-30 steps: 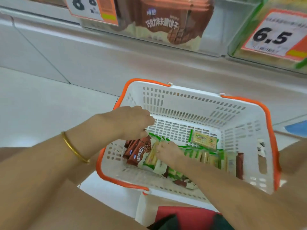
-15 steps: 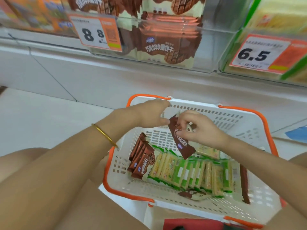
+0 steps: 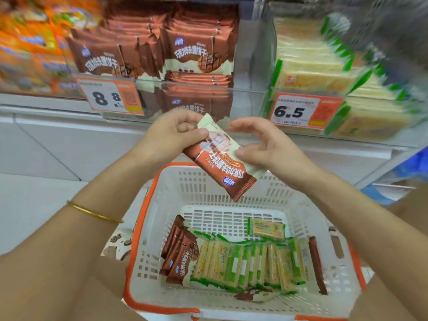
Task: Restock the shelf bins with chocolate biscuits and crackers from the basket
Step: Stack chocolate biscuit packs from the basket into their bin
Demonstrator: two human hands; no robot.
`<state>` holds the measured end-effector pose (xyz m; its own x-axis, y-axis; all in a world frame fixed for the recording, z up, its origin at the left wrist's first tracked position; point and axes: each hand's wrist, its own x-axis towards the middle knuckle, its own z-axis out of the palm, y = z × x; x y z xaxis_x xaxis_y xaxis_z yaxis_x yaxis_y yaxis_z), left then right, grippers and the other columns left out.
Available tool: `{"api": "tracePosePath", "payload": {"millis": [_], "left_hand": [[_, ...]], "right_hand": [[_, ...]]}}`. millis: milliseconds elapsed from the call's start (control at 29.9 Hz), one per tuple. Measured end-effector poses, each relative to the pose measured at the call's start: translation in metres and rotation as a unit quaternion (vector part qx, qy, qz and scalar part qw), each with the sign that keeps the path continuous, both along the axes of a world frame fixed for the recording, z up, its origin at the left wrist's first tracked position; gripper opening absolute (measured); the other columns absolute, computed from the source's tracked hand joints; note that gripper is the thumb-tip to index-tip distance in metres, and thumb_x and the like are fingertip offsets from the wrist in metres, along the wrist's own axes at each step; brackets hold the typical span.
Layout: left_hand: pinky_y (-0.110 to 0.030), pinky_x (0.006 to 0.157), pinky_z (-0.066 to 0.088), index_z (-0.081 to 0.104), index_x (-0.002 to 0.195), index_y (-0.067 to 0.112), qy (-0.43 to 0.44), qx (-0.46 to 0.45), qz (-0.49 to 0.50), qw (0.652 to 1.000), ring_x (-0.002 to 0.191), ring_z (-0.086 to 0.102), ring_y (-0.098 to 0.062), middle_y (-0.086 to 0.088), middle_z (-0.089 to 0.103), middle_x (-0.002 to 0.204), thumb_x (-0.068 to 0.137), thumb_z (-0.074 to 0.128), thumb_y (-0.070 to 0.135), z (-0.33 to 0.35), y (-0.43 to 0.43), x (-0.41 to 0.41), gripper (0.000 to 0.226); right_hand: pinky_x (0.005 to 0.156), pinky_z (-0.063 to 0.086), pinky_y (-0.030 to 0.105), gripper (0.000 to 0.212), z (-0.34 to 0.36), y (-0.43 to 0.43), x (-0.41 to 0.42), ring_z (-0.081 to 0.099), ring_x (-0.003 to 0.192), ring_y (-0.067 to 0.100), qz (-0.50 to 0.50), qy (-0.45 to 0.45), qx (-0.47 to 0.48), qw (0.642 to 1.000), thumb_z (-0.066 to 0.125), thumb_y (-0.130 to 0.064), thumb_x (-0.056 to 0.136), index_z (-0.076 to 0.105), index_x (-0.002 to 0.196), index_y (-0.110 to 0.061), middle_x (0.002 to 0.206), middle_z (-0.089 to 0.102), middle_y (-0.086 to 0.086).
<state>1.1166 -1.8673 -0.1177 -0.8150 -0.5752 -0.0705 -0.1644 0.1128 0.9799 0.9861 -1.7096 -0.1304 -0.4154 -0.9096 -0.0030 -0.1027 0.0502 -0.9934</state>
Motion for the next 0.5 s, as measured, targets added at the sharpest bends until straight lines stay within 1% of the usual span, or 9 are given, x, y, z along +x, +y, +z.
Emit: {"api": "tracePosePath", "payload": {"millis": [33, 100, 167, 234, 301, 334, 401, 434, 501], "left_hand": [[-0.016, 0.065, 0.052, 0.06, 0.098, 0.015, 0.021, -0.005, 0.018, 1.0, 0.073, 0.067, -0.006, -0.003, 0.069, 0.087, 0.089, 0.06, 0.005, 0.005, -0.001, 0.001, 0.013], [-0.018, 0.064, 0.053, 0.061, 0.1, 0.015, 0.062, 0.007, 0.058, 0.996, 0.073, 0.066, -0.006, -0.003, 0.069, 0.089, 0.089, 0.061, 0.008, 0.014, -0.001, 0.004, 0.014], [-0.022, 0.063, 0.055, 0.06, 0.102, 0.013, 0.094, 0.073, 0.069, 0.991, 0.073, 0.067, -0.008, -0.004, 0.069, 0.09, 0.087, 0.062, 0.012, 0.021, 0.001, 0.007, 0.016], [-0.027, 0.065, 0.058, 0.061, 0.1, 0.007, 0.087, 0.133, 0.03, 0.987, 0.075, 0.068, -0.013, -0.007, 0.071, 0.09, 0.079, 0.065, 0.016, 0.026, 0.003, 0.008, 0.023], [-0.028, 0.065, 0.059, 0.058, 0.095, 0.005, 0.069, 0.128, 0.014, 0.989, 0.072, 0.069, -0.014, -0.01, 0.072, 0.087, 0.08, 0.065, 0.01, 0.028, 0.004, 0.009, 0.017], [-0.028, 0.066, 0.059, 0.057, 0.094, 0.006, 0.07, 0.109, 0.02, 0.991, 0.071, 0.069, -0.014, -0.011, 0.071, 0.087, 0.083, 0.064, 0.004, 0.029, 0.003, 0.01, 0.013], [-0.025, 0.067, 0.057, 0.059, 0.097, 0.009, 0.069, 0.04, 0.031, 0.996, 0.073, 0.068, -0.013, -0.011, 0.071, 0.09, 0.088, 0.06, 0.002, 0.031, 0.0, 0.01, 0.011], [-0.024, 0.068, 0.056, 0.061, 0.099, 0.011, 0.066, -0.015, 0.035, 0.997, 0.075, 0.067, -0.013, -0.012, 0.071, 0.093, 0.089, 0.059, 0.003, 0.032, -0.002, 0.011, 0.013], [-0.029, 0.076, 0.054, 0.065, 0.102, 0.016, 0.057, -0.141, 0.036, 0.988, 0.081, 0.066, -0.018, -0.014, 0.069, 0.097, 0.09, 0.059, 0.005, 0.035, -0.008, 0.012, 0.018]], "right_hand": [[0.067, 0.052, 0.025, 0.04, 0.008, -0.004, 0.0, 0.066, 0.083, 0.012, -0.002, 0.019, 0.023, 1.0, 0.066, 0.0, 0.085, 0.054, 0.113, -0.026, 0.117, 0.059, -0.002], [0.071, 0.051, 0.032, 0.034, 0.021, -0.012, 0.004, 0.063, 0.083, 0.018, 0.002, 0.03, 0.042, 0.999, 0.066, -0.001, 0.083, 0.058, 0.105, -0.025, 0.102, 0.063, 0.009], [0.073, 0.051, 0.035, 0.028, 0.029, -0.02, 0.009, 0.062, 0.08, 0.021, -0.026, 0.014, 0.009, 1.0, 0.066, 0.002, 0.082, 0.059, 0.097, -0.021, 0.092, 0.065, 0.012], [0.066, 0.053, 0.03, 0.026, 0.033, -0.028, 0.013, 0.063, 0.074, 0.019, -0.061, -0.047, -0.032, 0.997, 0.066, 0.002, 0.082, 0.054, 0.098, -0.016, 0.092, 0.064, 0.012], [0.06, 0.053, 0.027, 0.026, 0.034, -0.033, 0.016, 0.064, 0.072, 0.017, -0.077, -0.072, -0.019, 0.994, 0.067, -0.002, 0.082, 0.051, 0.097, -0.016, 0.096, 0.064, 0.013], [0.063, 0.054, 0.03, 0.026, 0.035, -0.037, 0.015, 0.064, 0.074, 0.018, -0.081, -0.057, -0.001, 0.995, 0.069, -0.005, 0.082, 0.05, 0.096, -0.017, 0.098, 0.064, 0.013], [0.074, 0.055, 0.035, 0.033, 0.039, -0.041, 0.012, 0.064, 0.08, 0.016, -0.122, 0.04, 0.007, 0.992, 0.073, -0.011, 0.08, 0.05, 0.099, -0.022, 0.102, 0.062, 0.006], [0.078, 0.055, 0.032, 0.041, 0.045, -0.042, 0.009, 0.063, 0.085, 0.012, -0.152, 0.121, -0.014, 0.981, 0.075, -0.013, 0.078, 0.048, 0.106, -0.025, 0.105, 0.059, -0.001], [0.087, 0.048, 0.022, 0.062, 0.064, -0.046, 0.006, 0.057, 0.1, 0.007, -0.16, 0.303, -0.043, 0.938, 0.078, -0.016, 0.075, 0.044, 0.126, -0.026, 0.117, 0.053, -0.007]]}}
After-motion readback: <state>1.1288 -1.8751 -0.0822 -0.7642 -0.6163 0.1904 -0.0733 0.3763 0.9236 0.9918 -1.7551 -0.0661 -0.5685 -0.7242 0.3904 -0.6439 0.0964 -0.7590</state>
